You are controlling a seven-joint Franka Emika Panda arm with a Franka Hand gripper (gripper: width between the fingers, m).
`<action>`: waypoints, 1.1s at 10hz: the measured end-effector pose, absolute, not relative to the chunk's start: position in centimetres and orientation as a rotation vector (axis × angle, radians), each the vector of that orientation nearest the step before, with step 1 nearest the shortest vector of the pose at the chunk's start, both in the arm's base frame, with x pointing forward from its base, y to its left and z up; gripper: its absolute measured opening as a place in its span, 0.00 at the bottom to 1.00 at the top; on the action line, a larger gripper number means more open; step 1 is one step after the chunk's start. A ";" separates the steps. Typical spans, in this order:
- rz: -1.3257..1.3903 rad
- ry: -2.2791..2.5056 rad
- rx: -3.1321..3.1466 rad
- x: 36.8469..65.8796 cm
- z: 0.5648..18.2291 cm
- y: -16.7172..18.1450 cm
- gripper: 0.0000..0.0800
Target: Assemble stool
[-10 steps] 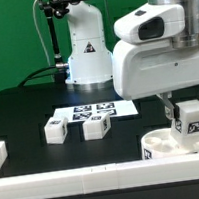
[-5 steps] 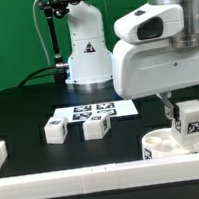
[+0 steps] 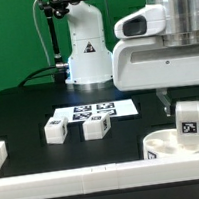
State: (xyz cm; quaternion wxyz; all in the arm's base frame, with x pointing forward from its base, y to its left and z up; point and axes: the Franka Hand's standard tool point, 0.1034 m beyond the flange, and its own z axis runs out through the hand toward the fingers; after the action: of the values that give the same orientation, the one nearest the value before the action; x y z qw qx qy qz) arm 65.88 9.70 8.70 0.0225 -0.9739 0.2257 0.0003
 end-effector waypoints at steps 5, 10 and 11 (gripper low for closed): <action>-0.017 1.496 -2.713 65.3 8.6 10.0 0.43; 0.021 2.005 -2.340 65.2 8.5 9.9 0.43; 0.028 2.104 -2.250 65.2 8.5 9.9 0.43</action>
Offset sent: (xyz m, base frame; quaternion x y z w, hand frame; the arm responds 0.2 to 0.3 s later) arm -0.0102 0.0113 -0.0016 0.0064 0.0122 0.2902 0.9569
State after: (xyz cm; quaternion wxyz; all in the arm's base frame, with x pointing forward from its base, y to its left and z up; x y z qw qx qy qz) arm 65.16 9.90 8.53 0.0302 -0.7300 0.6827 0.0092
